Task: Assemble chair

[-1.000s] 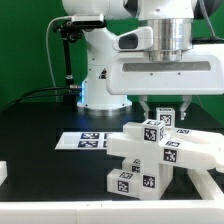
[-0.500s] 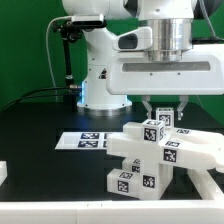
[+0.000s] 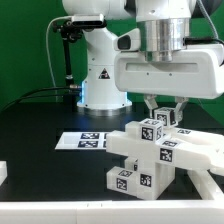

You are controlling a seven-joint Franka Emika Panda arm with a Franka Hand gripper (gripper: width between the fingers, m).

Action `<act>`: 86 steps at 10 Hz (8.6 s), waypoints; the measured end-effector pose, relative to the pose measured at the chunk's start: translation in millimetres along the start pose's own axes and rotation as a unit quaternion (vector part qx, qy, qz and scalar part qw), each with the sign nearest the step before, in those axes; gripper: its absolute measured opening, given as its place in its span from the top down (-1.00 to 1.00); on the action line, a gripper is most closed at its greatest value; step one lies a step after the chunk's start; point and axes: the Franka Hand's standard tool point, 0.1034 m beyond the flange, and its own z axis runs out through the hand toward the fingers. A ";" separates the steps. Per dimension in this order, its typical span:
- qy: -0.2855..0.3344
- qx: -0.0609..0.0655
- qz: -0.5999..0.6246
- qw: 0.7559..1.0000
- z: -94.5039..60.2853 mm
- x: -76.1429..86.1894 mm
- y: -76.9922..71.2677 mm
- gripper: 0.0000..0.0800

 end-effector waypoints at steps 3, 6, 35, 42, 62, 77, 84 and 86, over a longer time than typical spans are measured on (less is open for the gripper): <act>-0.002 0.002 0.001 1.000 0.5 -0.9 -0.9 -0.18; 0.000 0.002 -0.197 0.980 0.4 4.5 1.3 -0.60; 0.014 0.009 -0.433 0.901 -5.5 -5.0 -11.9 -0.62; 0.022 0.001 -0.445 0.895 1.0 -3.2 -10.7 0.29; 0.004 -0.014 -0.567 0.823 1.1 -20.7 -19.8 -0.62; 0.012 -0.005 -0.153 0.988 1.4 -23.2 -19.7 0.29; -0.008 -0.025 -0.483 0.875 1.0 -30.2 -21.9 -0.62; 0.003 -0.019 -0.522 0.853 -1.2 -20.6 -17.0 -0.62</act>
Offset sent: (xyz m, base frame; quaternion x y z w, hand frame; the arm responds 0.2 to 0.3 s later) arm 0.0000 0.0000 0.0000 0.0000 0.0000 0.0000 1.0000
